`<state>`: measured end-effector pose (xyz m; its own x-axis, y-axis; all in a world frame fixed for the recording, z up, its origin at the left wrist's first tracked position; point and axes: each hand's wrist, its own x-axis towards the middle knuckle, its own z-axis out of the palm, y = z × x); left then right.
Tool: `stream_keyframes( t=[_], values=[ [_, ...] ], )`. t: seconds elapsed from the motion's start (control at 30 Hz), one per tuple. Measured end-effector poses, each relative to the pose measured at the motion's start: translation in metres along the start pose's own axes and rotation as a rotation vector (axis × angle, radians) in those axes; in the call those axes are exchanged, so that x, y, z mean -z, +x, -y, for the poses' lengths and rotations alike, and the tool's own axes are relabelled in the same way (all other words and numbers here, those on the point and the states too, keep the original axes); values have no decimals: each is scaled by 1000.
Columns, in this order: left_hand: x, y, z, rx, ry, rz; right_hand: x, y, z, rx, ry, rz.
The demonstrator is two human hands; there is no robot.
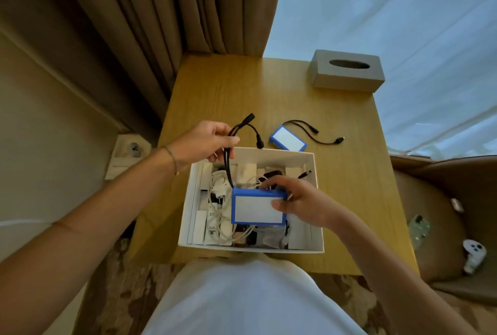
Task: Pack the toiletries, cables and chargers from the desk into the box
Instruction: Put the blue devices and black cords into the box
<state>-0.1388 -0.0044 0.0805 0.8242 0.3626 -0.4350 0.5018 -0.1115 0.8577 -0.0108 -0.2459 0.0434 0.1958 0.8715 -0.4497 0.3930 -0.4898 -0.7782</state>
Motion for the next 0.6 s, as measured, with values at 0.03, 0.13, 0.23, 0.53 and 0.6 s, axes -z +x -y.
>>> stream_keyframes(
  t=[0.03,0.13,0.23,0.53,0.6],
  values=[
    [-6,-1,3,-20,26,3,-3,-2,-4,-25,-16,23],
    [-22,-6,14,-101,97,24,-12,-4,-19,-83,-107,65],
    [-37,-9,23,-134,210,59,-20,-2,-30,-126,-223,96],
    [-63,-7,45,-153,538,97,-45,9,-44,-204,-443,31],
    [-65,-5,45,-169,567,93,-48,9,-42,-211,-452,8]
  ],
)
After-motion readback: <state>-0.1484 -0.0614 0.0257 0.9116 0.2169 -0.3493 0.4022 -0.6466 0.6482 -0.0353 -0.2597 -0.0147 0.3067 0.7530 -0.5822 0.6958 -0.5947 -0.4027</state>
